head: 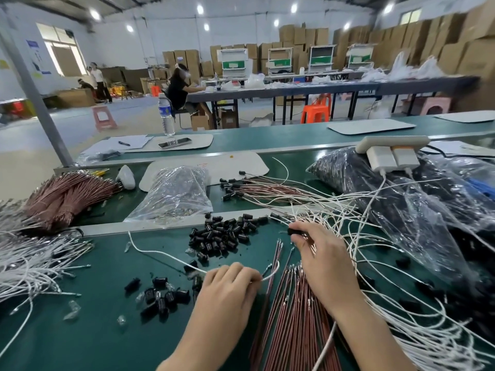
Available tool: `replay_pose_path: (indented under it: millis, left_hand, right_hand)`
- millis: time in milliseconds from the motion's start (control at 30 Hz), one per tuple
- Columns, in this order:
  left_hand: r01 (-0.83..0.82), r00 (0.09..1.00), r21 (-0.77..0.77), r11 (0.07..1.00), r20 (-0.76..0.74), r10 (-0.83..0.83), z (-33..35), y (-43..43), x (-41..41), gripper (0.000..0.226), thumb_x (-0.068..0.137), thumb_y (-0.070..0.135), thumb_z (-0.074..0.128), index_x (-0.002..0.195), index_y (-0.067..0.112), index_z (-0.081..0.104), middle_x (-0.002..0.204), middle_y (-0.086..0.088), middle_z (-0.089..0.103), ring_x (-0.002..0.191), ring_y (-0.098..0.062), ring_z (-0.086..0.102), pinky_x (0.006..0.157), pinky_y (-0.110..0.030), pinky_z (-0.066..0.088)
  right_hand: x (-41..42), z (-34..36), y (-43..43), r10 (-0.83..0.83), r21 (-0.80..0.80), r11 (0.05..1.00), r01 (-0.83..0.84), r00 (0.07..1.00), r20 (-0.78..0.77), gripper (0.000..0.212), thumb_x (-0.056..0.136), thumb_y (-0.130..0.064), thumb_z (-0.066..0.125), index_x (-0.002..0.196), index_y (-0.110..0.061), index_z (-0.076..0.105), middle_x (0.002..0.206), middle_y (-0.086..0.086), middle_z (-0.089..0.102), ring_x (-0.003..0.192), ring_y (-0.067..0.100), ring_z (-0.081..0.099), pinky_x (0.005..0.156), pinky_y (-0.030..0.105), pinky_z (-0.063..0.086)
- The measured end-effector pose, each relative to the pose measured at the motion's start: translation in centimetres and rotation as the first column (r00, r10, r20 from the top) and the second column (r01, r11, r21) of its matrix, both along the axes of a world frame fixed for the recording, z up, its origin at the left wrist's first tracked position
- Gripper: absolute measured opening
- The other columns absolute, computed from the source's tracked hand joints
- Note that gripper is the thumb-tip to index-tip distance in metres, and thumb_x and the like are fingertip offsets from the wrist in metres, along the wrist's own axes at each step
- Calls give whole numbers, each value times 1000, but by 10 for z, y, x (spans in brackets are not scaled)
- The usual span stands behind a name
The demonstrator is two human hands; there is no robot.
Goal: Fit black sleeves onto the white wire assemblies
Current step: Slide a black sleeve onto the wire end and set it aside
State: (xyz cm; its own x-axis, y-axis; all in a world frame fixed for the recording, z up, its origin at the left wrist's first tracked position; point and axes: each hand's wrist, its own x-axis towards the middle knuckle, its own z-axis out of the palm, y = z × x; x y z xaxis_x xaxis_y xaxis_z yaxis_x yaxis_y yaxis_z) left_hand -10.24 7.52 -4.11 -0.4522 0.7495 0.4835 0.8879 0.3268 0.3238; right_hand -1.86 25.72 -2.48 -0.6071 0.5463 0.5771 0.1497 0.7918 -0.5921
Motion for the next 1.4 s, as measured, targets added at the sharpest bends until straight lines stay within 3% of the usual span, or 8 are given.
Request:
replay_pose_path:
  millis: [167,333,500,667,767,1000,1167,1400]
  left_hand:
    - [-84,958,234,969,287,14,1,-11,-4,12,93,50,44,98,53,54,104,32,60,101,2,54,79,-15,43]
    - [-76,990,217,973,135,48,2,-9,-8,16,97,29,54,100,28,70,90,26,61,89,4,54,80,-25,43]
    - [-56,993,192,980,-91,74,2,-6,-14,22,99,29,51,94,22,71,87,15,64,78,-9,60,80,-26,38]
    - [-92,992,232,968,-62,109,-1,-11,-18,10,99,21,59,97,25,68,90,17,63,85,-7,54,83,-29,37]
    - [-127,989,237,963,-49,143,-1,-15,-22,12,96,24,57,97,24,68,90,17,63,84,-8,54,84,-29,37]
    - [-164,974,198,966,-125,191,-5,-21,-31,10,92,20,71,99,26,66,91,18,62,83,-6,55,85,-27,37]
    - [-103,983,144,984,-134,123,-5,-18,-27,16,98,43,51,99,33,63,89,21,59,84,-3,55,86,-27,38]
    - [-86,990,137,987,-99,100,-3,-16,-25,21,101,45,47,94,31,62,87,21,57,81,0,53,83,-24,37]
  right_hand:
    - [0,-2,-4,140,-50,989,-139,990,3,27,98,-23,59,120,-38,66,101,-21,69,86,-7,63,82,17,48]
    - [-2,-4,-7,231,-127,966,-227,973,16,37,99,-15,59,112,-49,65,102,-20,66,80,0,61,70,16,49]
    - [-3,-5,-9,304,-141,946,-291,949,81,34,102,-18,58,123,-43,66,104,-22,54,97,3,57,87,13,46]
    - [-2,-7,-8,431,-188,897,-399,885,176,29,103,-18,54,115,-40,70,106,-24,52,99,7,58,87,24,48]
    - [-1,-7,-9,460,-226,882,-413,859,224,20,101,-38,50,111,-43,67,102,-21,52,86,11,56,80,31,48]
    - [-3,-9,-11,376,-127,927,-354,884,277,23,92,-52,54,105,-42,70,101,-24,52,92,3,56,81,23,48]
    - [-4,-7,-16,379,-107,925,-364,889,258,25,87,-58,57,99,-43,73,96,-24,54,93,1,57,80,18,45]
    - [-3,-6,-18,328,-111,944,-310,914,236,30,78,-71,58,83,-43,69,99,-25,53,87,2,57,74,14,43]
